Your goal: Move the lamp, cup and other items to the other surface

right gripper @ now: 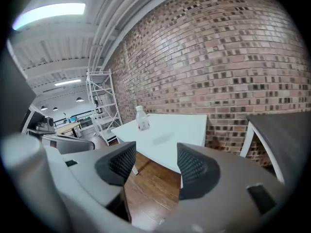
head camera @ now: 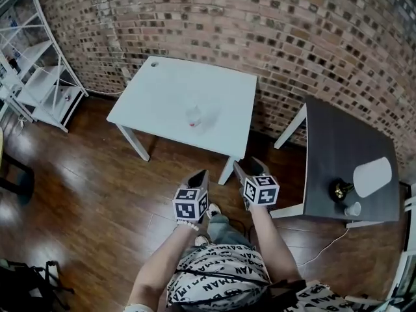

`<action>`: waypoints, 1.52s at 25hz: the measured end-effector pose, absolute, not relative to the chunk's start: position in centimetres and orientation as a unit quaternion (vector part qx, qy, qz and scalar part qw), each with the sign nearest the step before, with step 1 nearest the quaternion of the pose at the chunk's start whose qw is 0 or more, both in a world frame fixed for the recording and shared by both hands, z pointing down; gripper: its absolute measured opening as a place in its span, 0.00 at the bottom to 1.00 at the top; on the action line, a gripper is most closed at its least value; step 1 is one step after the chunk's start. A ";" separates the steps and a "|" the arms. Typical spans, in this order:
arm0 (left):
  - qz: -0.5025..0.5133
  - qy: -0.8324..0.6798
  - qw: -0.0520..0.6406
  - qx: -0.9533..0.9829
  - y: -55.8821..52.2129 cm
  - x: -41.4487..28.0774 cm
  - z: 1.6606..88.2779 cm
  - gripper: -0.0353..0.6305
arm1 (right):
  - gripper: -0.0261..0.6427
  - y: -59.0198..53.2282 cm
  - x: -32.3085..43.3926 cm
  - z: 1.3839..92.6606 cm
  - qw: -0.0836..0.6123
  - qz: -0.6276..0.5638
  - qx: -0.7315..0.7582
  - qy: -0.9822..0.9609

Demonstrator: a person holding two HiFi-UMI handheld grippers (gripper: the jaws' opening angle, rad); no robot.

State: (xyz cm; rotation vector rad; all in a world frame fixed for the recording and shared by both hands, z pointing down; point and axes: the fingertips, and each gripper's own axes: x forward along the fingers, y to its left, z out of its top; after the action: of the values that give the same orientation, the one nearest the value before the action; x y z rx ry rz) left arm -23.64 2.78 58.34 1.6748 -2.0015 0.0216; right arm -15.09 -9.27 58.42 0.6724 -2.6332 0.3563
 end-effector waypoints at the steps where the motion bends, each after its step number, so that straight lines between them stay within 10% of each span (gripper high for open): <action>1: 0.007 -0.746 0.262 0.612 3.1 -24.5 58.3 0.05 | 0.45 -9.3 -16.4 58.1 0.198 0.122 0.232 -0.945; 38: -0.027 -0.848 0.235 0.475 -1.3 -40.9 55.8 0.05 | 0.41 -13.8 -43.8 55.9 0.227 0.015 0.026 -0.973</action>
State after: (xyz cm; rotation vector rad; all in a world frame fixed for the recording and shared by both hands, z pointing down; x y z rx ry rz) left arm -40.92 -1.29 55.76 1.3037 -2.3261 -0.0729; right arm -43.80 -13.81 55.93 0.0724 -2.6818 0.0402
